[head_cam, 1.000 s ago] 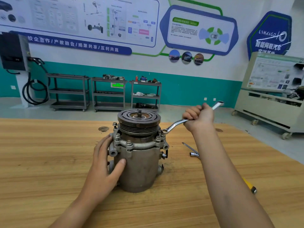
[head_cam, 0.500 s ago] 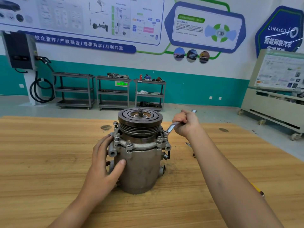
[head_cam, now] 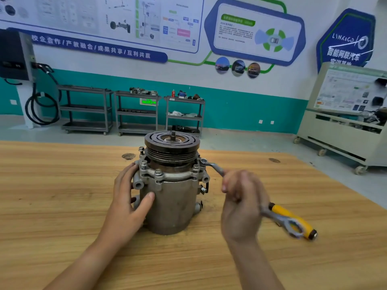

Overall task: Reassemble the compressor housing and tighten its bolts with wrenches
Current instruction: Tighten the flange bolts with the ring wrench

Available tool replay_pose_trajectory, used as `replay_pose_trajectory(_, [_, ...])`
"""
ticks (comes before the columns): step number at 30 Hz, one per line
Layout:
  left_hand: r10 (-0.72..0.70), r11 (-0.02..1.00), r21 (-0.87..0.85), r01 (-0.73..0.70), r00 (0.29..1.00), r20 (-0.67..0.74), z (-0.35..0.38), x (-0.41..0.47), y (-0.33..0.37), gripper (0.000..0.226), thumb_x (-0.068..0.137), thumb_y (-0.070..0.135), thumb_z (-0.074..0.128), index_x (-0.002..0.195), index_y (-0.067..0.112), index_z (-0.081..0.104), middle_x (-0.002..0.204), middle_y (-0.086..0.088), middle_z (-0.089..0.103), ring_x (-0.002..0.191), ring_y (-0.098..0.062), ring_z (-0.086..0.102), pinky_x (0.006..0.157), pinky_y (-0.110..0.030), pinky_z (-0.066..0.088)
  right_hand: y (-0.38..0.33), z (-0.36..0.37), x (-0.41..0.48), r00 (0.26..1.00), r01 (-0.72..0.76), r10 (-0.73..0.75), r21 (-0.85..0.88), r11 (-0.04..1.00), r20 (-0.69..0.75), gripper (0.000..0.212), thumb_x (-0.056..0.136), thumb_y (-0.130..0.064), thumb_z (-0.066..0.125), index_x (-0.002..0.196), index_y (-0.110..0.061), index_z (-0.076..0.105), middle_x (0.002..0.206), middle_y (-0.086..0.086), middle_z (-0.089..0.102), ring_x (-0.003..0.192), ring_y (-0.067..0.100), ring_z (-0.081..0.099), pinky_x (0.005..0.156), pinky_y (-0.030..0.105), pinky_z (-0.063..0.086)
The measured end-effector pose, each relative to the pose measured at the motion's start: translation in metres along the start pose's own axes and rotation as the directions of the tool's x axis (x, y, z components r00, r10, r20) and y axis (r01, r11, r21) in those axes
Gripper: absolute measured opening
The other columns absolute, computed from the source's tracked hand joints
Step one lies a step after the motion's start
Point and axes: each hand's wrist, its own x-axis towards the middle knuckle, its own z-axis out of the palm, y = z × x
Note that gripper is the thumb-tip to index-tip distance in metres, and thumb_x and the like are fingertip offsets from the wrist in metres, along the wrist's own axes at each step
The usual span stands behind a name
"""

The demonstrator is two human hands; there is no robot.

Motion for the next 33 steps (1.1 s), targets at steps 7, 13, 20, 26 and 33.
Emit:
replay_pose_trajectory(7, [0.030, 0.999, 0.025, -0.031, 0.999, 0.016, 0.001, 0.003, -0.001, 0.054, 0.079, 0.022, 0.064, 0.127, 0.007, 0.043, 0.133, -0.007, 0.042, 0.124, -0.016, 0.039, 0.108, -0.022, 0.030, 0.033, 0.071, -0.021, 0.803, 0.597, -0.395, -0.590, 0.545, 0.447, 0.041, 0.084, -0.012, 0.057, 0.046, -0.011, 0.041, 0.044, 0.001, 0.039, 0.048, 0.017, 0.035, 0.056, 0.031, 0.033])
replay_pose_trajectory(13, [0.025, 0.999, -0.033, -0.024, 1.000, 0.014, 0.001, 0.003, -0.004, 0.070, 0.081, -0.001, 0.065, 0.138, 0.025, 0.034, 0.142, 0.003, 0.035, 0.131, 0.003, 0.030, 0.107, -0.014, 0.029, 0.035, 0.076, -0.006, 0.744, 0.665, -0.504, -0.558, 0.496, 0.438, 0.041, 0.081, -0.006, 0.057, 0.043, -0.008, 0.042, 0.039, 0.003, 0.039, 0.040, 0.015, 0.032, 0.046, 0.028, 0.032])
replay_pose_trajectory(20, [-0.001, 1.000, -0.009, 0.001, 1.000, 0.008, -0.002, 0.000, -0.005, 0.070, 0.086, 0.012, 0.062, 0.127, 0.054, 0.025, 0.129, 0.045, 0.023, 0.128, 0.004, 0.027, 0.106, -0.046, 0.036, -0.032, 0.065, 0.053, 0.974, 0.042, 0.040, 0.354, 0.934, -0.221, 0.047, 0.091, -0.031, 0.047, 0.044, -0.022, 0.046, 0.037, -0.013, 0.029, 0.033, 0.003, 0.022, 0.037, 0.014, 0.021])
replay_pose_trajectory(26, [-0.005, 1.000, -0.021, 0.005, 1.000, 0.003, -0.001, 0.001, -0.007, 0.071, 0.085, 0.008, 0.063, 0.127, 0.053, 0.027, 0.128, 0.048, 0.021, 0.129, -0.005, 0.031, 0.104, -0.052, 0.038, -0.027, 0.008, 0.125, 0.864, -0.306, 0.473, 0.566, 0.765, -0.172, 0.045, 0.101, -0.040, 0.029, 0.062, -0.017, 0.036, 0.038, -0.007, 0.017, 0.030, 0.007, 0.013, 0.032, 0.015, 0.014])
replay_pose_trajectory(33, [-0.014, 1.000, -0.008, 0.014, 1.000, 0.015, -0.002, 0.002, -0.006, 0.062, 0.076, 0.032, 0.057, 0.126, 0.054, 0.026, 0.128, 0.050, 0.020, 0.131, -0.009, 0.032, 0.104, -0.052, 0.038, 0.038, 0.003, 0.142, 0.618, -0.629, 0.786, 0.594, 0.502, -0.010, 0.047, 0.102, -0.037, 0.029, 0.059, -0.017, 0.034, 0.033, -0.007, 0.021, 0.023, 0.007, 0.018, 0.028, 0.013, 0.013])
